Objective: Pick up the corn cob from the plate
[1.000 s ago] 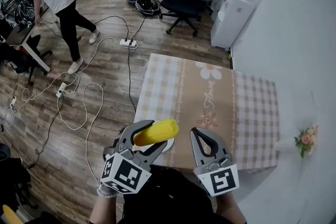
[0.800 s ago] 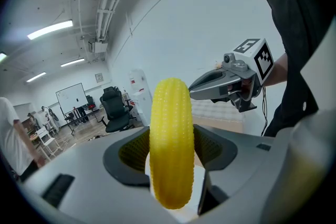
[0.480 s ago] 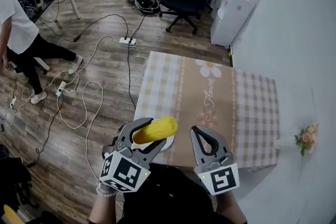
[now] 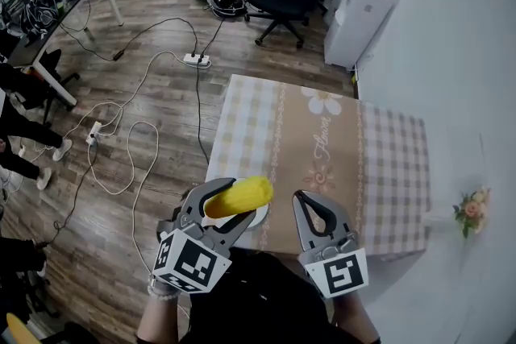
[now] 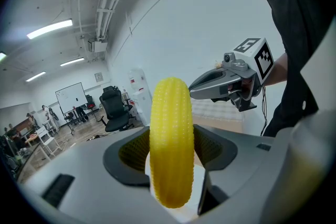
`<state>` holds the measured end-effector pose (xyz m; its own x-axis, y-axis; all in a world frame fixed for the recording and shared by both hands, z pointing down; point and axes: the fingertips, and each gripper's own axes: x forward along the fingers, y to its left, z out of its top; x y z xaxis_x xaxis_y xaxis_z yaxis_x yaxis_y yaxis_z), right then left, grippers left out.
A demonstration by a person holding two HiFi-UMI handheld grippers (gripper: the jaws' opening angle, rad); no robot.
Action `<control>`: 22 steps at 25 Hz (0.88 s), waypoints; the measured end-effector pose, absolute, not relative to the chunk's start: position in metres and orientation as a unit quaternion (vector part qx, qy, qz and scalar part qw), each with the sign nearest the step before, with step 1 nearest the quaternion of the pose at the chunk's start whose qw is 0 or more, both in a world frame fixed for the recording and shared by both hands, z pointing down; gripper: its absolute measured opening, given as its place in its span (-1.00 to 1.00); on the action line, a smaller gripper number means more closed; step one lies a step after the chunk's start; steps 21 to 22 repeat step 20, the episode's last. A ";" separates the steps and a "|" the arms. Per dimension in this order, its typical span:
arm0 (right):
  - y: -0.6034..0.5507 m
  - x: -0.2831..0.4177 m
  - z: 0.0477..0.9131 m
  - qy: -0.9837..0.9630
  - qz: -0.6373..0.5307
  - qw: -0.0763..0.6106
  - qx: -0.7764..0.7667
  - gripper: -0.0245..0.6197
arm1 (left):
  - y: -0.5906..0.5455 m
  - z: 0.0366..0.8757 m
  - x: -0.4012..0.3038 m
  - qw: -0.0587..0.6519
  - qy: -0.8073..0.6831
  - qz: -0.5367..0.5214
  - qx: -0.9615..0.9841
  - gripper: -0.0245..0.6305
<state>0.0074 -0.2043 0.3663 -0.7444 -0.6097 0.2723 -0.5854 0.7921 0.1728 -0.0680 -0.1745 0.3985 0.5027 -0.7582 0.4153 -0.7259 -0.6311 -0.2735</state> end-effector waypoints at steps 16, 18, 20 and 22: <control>-0.205 0.003 0.369 -0.935 -0.036 0.164 0.313 -0.79 | -0.174 0.402 -0.069 0.028 0.426 -0.261 -0.866 -0.12; -0.205 0.003 0.370 -0.935 -0.037 0.164 0.313 -0.79 | -0.175 0.404 -0.069 0.028 0.425 -0.261 -0.866 -0.12; -0.205 0.003 0.371 -0.935 -0.038 0.163 0.312 -0.79 | -0.175 0.405 -0.069 0.028 0.425 -0.261 -0.866 -0.12; -0.205 0.003 0.371 -0.935 -0.038 0.163 0.312 -0.79 | -0.175 0.405 -0.069 0.028 0.425 -0.261 -0.866 -0.12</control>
